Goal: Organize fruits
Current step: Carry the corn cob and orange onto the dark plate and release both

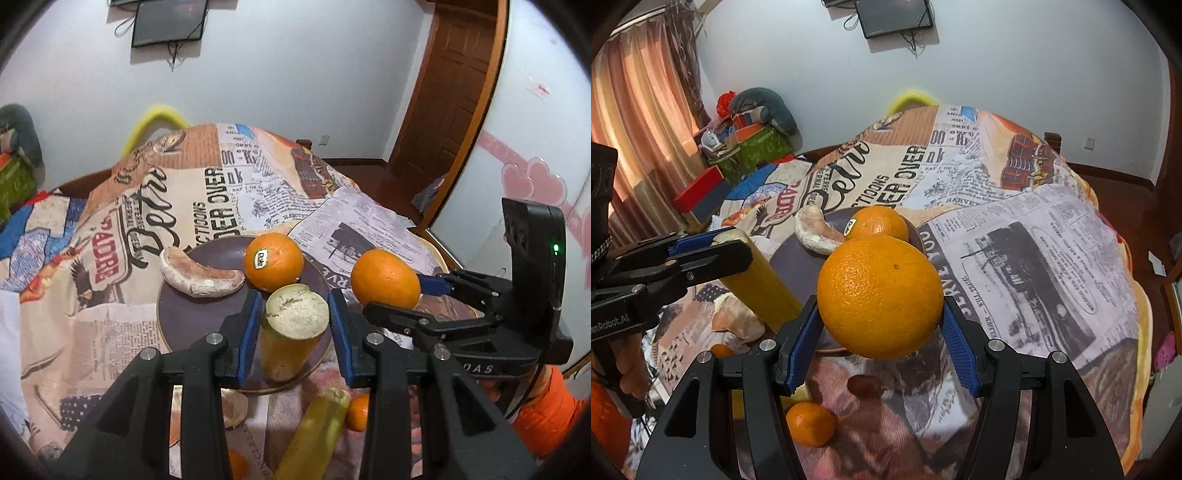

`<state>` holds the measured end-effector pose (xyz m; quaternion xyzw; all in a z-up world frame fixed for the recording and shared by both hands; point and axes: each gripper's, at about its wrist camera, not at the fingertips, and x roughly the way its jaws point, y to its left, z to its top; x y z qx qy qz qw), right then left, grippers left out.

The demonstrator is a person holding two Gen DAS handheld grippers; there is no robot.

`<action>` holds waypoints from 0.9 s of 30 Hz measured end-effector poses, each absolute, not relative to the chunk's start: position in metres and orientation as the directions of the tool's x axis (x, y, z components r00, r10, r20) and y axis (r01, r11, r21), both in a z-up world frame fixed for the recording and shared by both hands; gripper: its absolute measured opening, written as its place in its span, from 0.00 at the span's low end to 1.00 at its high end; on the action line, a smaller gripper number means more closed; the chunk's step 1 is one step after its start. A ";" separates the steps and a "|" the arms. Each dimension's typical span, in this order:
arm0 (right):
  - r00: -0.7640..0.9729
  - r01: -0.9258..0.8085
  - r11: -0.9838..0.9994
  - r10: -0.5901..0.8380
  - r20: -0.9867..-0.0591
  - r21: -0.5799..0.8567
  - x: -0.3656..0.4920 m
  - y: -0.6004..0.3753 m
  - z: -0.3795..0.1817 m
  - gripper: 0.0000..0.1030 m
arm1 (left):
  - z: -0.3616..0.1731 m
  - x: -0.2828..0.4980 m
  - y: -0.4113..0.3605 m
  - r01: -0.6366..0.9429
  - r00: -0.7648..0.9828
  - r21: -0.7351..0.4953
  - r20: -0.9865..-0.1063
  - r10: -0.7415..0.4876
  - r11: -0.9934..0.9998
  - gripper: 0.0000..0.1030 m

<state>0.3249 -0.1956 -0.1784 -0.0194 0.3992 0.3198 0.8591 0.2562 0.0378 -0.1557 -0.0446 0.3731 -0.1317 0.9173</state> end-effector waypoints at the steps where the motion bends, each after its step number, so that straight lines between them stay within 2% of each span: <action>1: 0.473 -0.566 0.794 0.533 -0.701 0.222 0.327 -0.194 -0.180 0.58 | -0.158 0.259 0.040 0.201 0.685 -0.185 -0.676 -0.272 0.962 0.35; 7: 0.446 -0.574 0.788 0.529 -0.722 0.223 0.342 -0.183 -0.193 0.58 | -0.165 0.273 0.054 0.157 0.697 -0.186 -0.675 -0.242 0.970 0.35; 17: 0.405 -0.621 0.759 0.525 -0.749 0.196 0.350 -0.157 -0.207 0.58 | -0.176 0.297 0.077 0.073 0.715 -0.100 -0.689 -0.122 0.992 0.35; 27: 0.366 -0.626 0.753 0.511 -0.778 0.200 0.356 -0.150 -0.217 0.60 | -0.196 0.299 0.082 0.065 0.676 -0.104 -0.727 -0.121 0.992 0.35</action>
